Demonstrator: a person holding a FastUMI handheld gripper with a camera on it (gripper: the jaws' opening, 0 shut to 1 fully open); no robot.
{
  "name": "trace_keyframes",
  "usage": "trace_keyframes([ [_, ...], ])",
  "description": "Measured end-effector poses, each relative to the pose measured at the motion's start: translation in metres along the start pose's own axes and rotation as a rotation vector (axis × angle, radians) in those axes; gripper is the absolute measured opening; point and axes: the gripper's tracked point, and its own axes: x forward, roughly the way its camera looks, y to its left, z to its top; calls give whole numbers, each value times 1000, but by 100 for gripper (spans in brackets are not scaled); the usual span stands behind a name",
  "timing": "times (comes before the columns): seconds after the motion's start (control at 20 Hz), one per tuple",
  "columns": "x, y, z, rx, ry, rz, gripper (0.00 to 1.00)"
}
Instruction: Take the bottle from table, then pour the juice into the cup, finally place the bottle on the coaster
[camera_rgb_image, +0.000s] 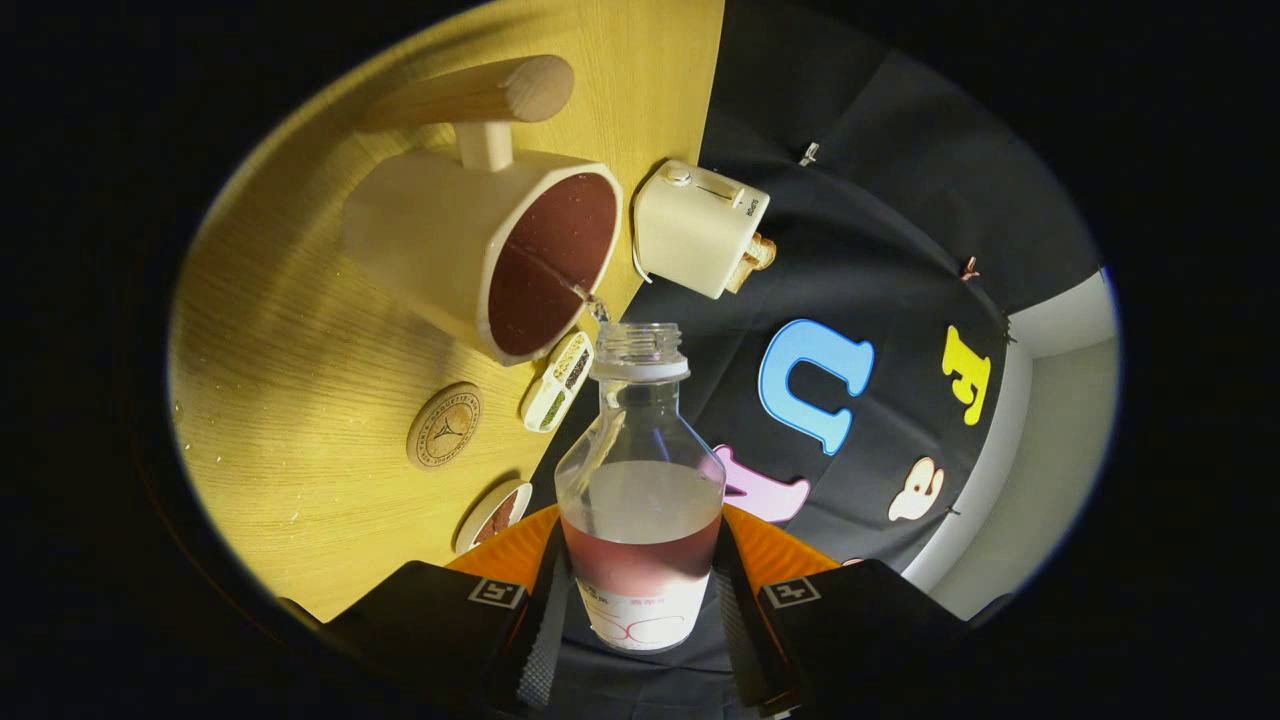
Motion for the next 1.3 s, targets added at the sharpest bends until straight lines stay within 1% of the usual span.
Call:
trace_keyframes([
  [0.85, -2, -18, 12, -181, -105, -72, 71],
  [0.95, 4, -21, 13, -203, -116, -78, 71],
  [1.2, 0, -28, 17, -301, -157, -123, 71],
  [1.3, 1, -28, 15, -312, -158, -128, 71],
])
